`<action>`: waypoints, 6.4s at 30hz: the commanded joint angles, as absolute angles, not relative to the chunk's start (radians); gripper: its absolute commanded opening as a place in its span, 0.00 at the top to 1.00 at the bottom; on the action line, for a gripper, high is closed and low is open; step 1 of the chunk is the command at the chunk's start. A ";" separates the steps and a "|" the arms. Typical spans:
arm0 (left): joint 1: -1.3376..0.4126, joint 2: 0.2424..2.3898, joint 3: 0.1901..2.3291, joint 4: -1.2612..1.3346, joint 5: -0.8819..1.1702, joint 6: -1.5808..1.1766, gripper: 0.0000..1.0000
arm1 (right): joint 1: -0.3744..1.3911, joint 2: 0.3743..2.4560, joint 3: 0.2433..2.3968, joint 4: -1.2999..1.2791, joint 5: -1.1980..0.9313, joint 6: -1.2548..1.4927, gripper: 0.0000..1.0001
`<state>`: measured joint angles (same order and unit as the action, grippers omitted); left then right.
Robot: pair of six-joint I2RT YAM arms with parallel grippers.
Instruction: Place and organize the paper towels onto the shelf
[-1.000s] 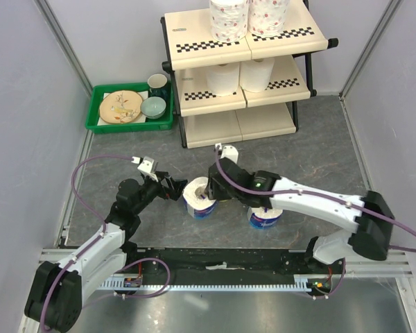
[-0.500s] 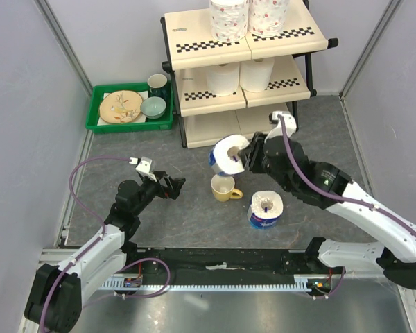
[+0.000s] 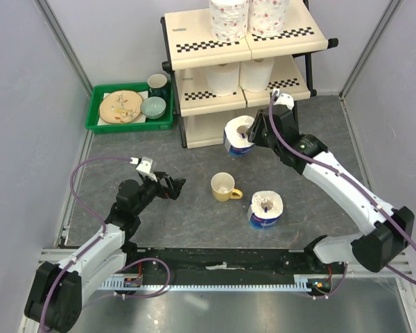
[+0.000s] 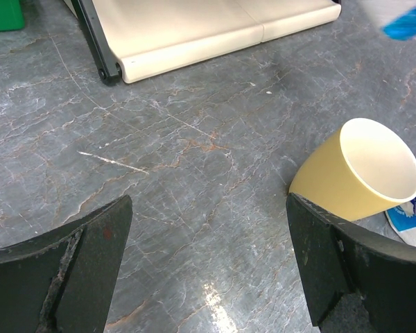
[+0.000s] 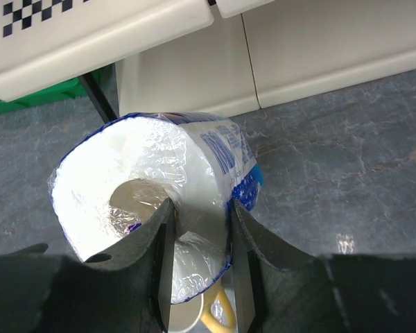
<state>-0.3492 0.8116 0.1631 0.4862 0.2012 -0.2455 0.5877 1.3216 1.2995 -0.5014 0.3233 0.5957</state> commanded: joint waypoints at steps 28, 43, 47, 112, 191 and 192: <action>-0.353 0.834 0.176 0.520 0.227 -0.253 0.01 | 0.449 1.793 1.353 0.120 0.238 0.716 0.76; -0.353 0.839 0.178 0.522 0.230 -0.252 0.01 | 0.448 1.878 1.370 0.261 0.308 0.716 0.77; -0.353 0.841 0.178 0.520 0.230 -0.253 0.01 | 0.449 1.905 1.405 0.259 0.305 0.718 0.77; -0.353 0.850 0.184 0.517 0.238 -0.249 0.01 | 0.615 1.053 0.873 -0.279 0.338 0.700 0.24; -0.353 0.881 0.198 0.512 0.259 -0.242 0.01 | 0.655 1.029 1.029 -0.641 0.546 0.701 0.76; -0.353 0.879 0.196 0.512 0.256 -0.242 0.01 | 0.646 1.048 1.038 -0.579 0.537 0.690 0.77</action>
<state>-0.3492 0.8787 0.1650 0.4873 0.2401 -0.2451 0.6640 0.9428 0.9409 -0.7635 0.4934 0.7757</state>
